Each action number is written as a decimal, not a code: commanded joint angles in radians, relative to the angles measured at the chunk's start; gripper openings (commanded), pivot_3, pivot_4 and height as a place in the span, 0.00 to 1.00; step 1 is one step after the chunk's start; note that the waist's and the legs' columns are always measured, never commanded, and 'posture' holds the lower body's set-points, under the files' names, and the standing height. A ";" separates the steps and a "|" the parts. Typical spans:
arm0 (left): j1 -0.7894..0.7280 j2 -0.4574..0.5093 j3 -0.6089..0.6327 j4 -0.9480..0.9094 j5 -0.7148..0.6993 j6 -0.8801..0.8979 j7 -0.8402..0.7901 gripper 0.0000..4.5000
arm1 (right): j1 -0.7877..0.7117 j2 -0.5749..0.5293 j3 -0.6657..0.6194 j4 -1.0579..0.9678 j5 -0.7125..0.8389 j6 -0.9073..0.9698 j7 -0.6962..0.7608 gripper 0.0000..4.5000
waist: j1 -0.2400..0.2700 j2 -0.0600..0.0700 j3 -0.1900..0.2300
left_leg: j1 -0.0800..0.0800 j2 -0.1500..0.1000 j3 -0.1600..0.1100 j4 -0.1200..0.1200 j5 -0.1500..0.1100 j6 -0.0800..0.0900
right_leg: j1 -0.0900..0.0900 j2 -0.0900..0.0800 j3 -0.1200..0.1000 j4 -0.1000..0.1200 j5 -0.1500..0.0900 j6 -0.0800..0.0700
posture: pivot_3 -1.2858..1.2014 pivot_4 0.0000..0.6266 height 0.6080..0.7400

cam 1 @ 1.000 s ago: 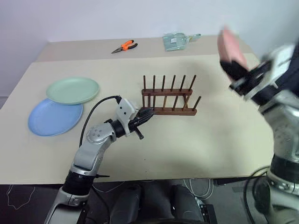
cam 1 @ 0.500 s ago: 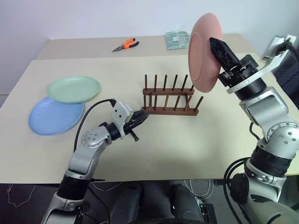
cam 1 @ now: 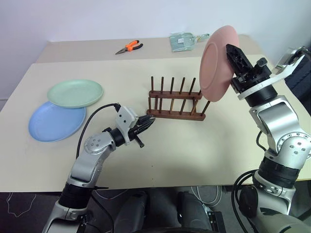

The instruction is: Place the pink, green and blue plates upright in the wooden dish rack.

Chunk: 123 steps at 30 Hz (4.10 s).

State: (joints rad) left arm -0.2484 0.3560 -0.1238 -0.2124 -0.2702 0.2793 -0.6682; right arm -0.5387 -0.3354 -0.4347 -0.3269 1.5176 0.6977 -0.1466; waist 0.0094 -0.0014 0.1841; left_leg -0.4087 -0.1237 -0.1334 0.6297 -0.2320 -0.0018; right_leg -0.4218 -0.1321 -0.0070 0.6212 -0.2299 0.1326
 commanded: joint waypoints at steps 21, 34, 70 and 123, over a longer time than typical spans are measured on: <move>0.004 -0.003 0.003 -0.039 -0.011 0.002 -0.002 0.13 | 0.044 -0.005 0.057 -0.053 0.067 -0.135 -0.136 0.01 | 0.000 0.000 0.000 | 0.000 0.000 0.002 0.000 0.000 0.000 | -0.001 0.000 0.001 0.002 0.000 0.000 | 0.52 0.24 0.99; 0.009 -0.014 0.048 -0.056 -0.069 0.068 0.018 0.77 | -0.033 -0.157 0.125 0.015 -0.238 -0.113 0.011 0.77 | 0.001 0.001 0.000 | 0.000 0.000 0.003 0.001 0.000 0.000 | -0.003 0.000 0.002 0.006 0.000 0.000 | 0.52 0.24 0.99; -0.470 -0.103 0.866 0.416 -0.295 0.384 0.994 0.47 | -0.056 -0.254 0.705 -0.196 -1.208 -0.307 0.804 1.00 | 0.000 -0.020 0.005 | -0.003 0.001 0.000 0.014 -0.001 -0.004 | -0.003 0.004 0.002 0.009 0.004 0.002 | 0.52 0.24 0.99; -0.157 0.143 0.291 -0.057 0.039 -0.092 0.527 0.99 | -0.181 0.077 0.466 0.025 -1.423 -0.419 0.649 0.00 | -0.019 -0.019 0.005 | 0.001 0.007 0.004 0.001 0.007 -0.015 | -0.005 0.010 0.006 0.007 0.008 -0.004 | 0.52 0.24 0.99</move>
State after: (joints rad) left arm -0.4329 0.4867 0.2142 -0.2610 -0.2606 0.2339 -0.0700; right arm -0.7115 -0.2873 0.1086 -0.1763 -0.0537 0.1933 0.4982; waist -0.0100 -0.0203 0.1895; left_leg -0.4077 -0.1148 -0.1306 0.6299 -0.2260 -0.0154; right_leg -0.4277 -0.1206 -0.0008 0.6277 -0.2218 0.1278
